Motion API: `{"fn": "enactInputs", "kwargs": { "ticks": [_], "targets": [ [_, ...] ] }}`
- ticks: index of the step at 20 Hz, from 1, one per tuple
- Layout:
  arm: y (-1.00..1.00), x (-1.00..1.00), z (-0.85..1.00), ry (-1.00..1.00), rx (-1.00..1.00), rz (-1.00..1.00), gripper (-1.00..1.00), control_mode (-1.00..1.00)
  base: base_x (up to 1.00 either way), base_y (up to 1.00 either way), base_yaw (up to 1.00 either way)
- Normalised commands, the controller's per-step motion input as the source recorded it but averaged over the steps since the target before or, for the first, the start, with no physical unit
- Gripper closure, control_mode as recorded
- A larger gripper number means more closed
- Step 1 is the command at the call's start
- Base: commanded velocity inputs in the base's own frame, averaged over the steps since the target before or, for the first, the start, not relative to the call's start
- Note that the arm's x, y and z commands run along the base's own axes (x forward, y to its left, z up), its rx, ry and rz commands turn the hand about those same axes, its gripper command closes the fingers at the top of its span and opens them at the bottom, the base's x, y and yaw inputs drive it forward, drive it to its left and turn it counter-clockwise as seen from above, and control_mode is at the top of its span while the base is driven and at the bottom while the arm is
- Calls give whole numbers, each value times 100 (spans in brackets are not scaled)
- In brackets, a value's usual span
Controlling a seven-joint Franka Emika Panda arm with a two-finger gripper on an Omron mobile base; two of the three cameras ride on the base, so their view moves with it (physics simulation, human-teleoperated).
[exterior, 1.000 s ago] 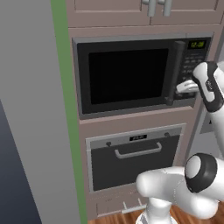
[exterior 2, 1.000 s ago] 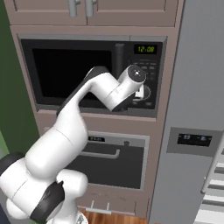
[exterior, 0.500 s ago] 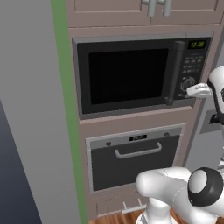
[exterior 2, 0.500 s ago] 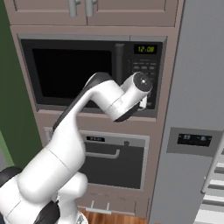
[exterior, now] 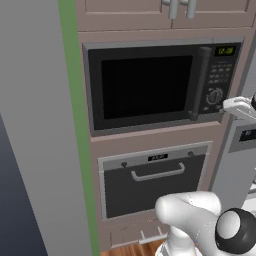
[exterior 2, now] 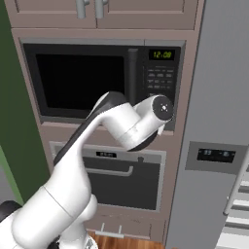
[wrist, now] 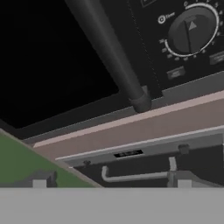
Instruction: Transport the steak from the fridge to the microwave and turn on the microwave.
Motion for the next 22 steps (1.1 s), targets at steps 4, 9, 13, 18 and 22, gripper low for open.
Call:
{"fn": "enactInputs", "kwargs": {
  "ticks": [4, 9, 13, 18, 22],
  "targets": [
    [-14, -12, 3, 0, 22, -11, -100, -100, 0, 0, 0],
    [-3, 0, 2, 0, 21, -12, -100, -100, 0, 0, 0],
    [-1, 1, 0, 1, 17, -17, -100, -100, 0, 0, 0],
    [-11, 0, -6, 7, 11, -17, -100, -100, 0, 0, 0],
    [-24, 1, -10, 13, 12, -12, -100, -100, 0, 0, 0]
  ]
}}
